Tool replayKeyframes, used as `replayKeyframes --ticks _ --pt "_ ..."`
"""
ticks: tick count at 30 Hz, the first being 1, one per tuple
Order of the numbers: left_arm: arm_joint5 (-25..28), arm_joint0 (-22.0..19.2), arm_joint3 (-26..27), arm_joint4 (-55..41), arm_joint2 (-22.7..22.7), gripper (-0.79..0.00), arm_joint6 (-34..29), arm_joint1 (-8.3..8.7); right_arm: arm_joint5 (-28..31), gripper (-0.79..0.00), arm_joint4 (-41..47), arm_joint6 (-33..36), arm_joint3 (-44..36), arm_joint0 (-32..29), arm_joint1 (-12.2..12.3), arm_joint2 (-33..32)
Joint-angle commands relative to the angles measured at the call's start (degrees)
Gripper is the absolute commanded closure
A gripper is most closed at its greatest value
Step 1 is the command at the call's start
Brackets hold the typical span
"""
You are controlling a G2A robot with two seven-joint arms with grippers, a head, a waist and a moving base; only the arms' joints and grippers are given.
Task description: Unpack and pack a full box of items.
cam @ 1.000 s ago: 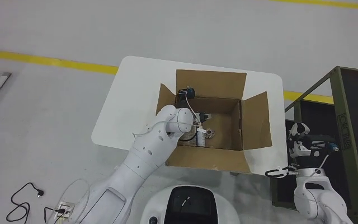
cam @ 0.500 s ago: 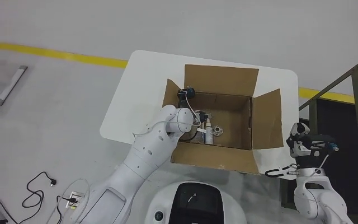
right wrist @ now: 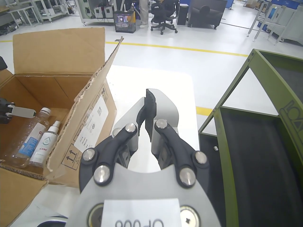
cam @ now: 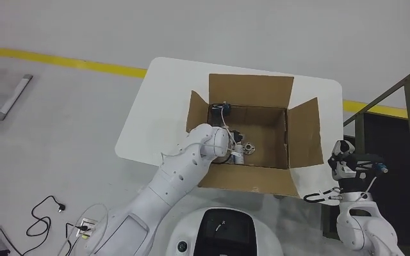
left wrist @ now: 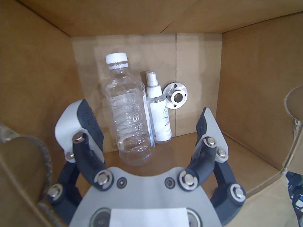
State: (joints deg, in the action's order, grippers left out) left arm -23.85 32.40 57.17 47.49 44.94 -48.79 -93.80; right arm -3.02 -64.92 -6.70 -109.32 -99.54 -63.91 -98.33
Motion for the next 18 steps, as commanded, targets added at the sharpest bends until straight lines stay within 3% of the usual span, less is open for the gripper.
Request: replayKeyframes --ticks 1,10,18 --pt "0.01 -0.74 -0.68 0.04 -0.59 -0.785 -0.10 -0.43 0.00 0.000 0.00 0.00 0.00 0.00 0.00 0.00" --pt "-1.00 -2.74 -2.77 0.35 -2.60 -0.785 -1.21 -2.22 0.00 0.000 0.00 0.00 0.00 0.00 0.00 0.00" --pt "-1.03 -2.92 -3.22 -0.66 -2.13 -0.785 -1.87 -2.73 -0.57 0.000 -0.51 1.50 3.31 1.44 -0.25 -0.93"
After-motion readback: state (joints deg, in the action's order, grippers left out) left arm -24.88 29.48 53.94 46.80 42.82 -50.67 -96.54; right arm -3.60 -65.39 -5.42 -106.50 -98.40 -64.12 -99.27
